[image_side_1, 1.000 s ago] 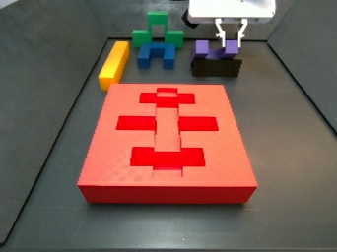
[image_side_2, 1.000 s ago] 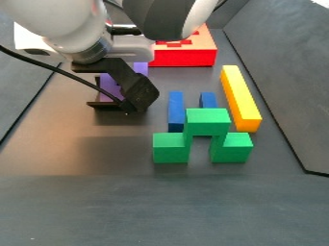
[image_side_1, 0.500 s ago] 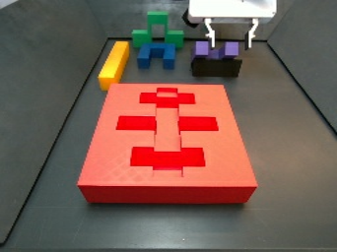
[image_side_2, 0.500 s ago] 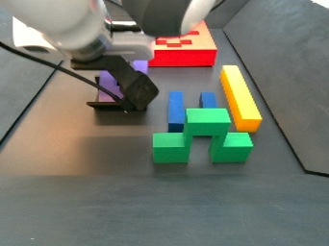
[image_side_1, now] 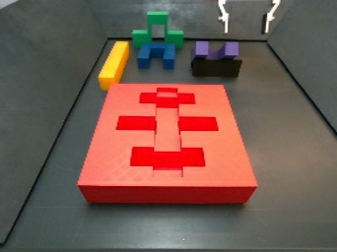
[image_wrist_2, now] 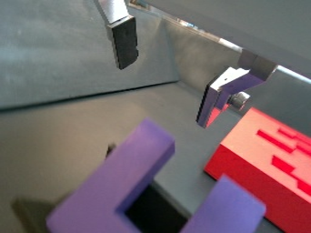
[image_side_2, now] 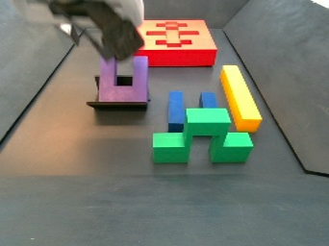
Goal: Pick up the purple object. Move up. Place the purple object on the fixture. Regrasp the purple object. Move to above the board. Insert the purple object.
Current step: Regrasp the purple object.
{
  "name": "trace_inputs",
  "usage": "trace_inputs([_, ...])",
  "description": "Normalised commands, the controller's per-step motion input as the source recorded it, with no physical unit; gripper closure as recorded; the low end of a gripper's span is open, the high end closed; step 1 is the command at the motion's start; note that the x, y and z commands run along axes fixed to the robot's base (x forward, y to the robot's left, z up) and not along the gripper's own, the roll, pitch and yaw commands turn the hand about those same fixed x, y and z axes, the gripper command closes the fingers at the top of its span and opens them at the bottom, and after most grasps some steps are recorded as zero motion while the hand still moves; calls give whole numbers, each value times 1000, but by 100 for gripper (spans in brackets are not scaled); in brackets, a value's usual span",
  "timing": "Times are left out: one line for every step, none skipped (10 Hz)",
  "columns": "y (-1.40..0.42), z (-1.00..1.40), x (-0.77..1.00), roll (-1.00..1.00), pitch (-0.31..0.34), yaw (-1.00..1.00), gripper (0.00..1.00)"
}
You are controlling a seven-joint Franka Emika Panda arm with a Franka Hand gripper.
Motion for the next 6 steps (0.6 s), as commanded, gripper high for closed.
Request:
trace_inputs([-497,129,0,1000,-534,0,0])
trace_inputs([-511,20,0,1000,-477,0,0])
trace_inputs([-514,0,9,1000,-340,0,0])
trace_inputs([-477,11,74,1000,-249,0,0])
trace_inputs([-437,37,94,1000,-189,0,0])
trace_inputs([-394,97,100,1000,-129,0,0])
